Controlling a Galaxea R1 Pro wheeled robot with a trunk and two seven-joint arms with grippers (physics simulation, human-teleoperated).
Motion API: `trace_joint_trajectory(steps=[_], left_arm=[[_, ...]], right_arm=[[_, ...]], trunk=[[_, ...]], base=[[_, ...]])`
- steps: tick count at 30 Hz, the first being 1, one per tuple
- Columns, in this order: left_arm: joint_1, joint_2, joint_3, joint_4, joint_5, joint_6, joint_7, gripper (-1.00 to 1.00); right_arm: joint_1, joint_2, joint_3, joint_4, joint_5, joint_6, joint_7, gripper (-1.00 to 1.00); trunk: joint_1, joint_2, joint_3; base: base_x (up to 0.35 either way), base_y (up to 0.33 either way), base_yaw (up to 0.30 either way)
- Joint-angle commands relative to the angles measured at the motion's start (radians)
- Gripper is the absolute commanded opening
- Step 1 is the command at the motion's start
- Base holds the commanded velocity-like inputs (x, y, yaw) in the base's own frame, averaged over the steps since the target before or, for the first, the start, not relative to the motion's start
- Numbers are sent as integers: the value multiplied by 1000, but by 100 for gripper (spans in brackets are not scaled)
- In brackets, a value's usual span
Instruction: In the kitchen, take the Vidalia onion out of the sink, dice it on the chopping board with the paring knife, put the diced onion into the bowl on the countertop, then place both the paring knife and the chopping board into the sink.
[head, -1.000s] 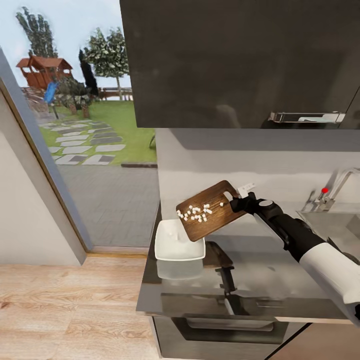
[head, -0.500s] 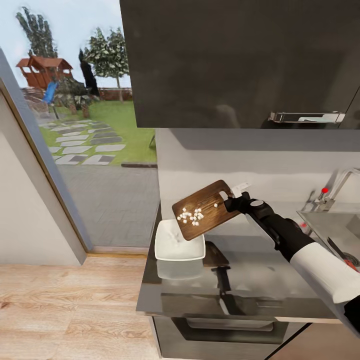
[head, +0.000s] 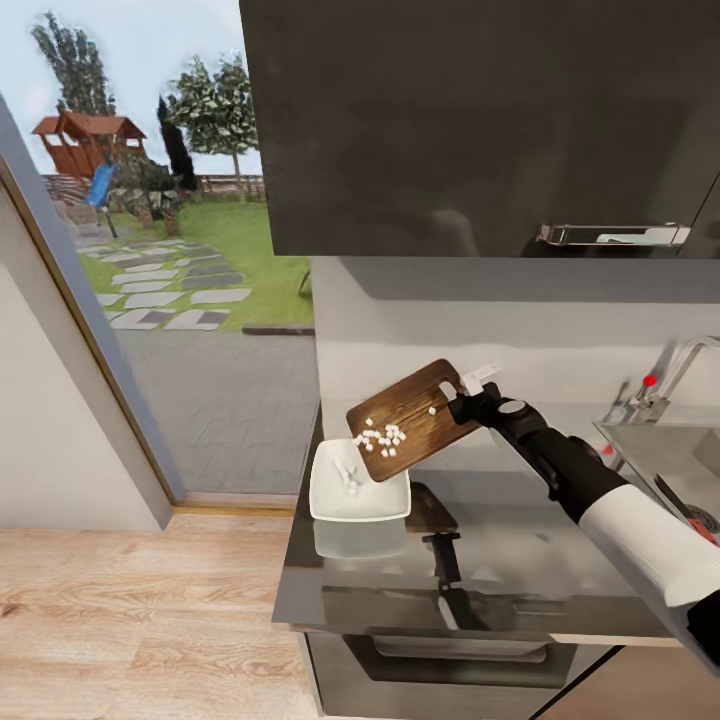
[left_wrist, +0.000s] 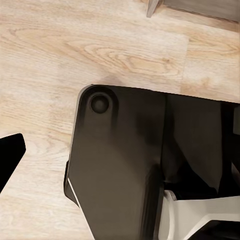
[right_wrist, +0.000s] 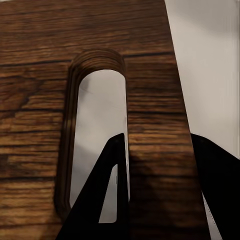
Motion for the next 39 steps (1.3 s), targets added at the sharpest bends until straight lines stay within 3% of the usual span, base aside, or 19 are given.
trace_joint_trajectory(steps=[1, 7, 10, 39], left_arm=[[0, -1, 4, -1, 9, 0, -8, 100], [0, -1, 4, -1, 9, 0, -9, 100], [0, -1, 4, -1, 9, 0, -9, 100], [0, -1, 4, -1, 9, 0, -9, 100]], right_arm=[[-2, -1, 4, -2, -1, 4, -5, -100], [-1, 34, 2, -2, 87, 16, -17, -100], [-1, 41, 2, -2, 106, 23, -26, -100], [-1, 42, -1, -13, 110, 28, -29, -100]], trunk=[[1, -2, -2], [1, -2, -2], [1, -2, -2], [1, -2, -2]], base=[[0, 0, 0], [0, 0, 0], [0, 0, 0], [0, 0, 0]])
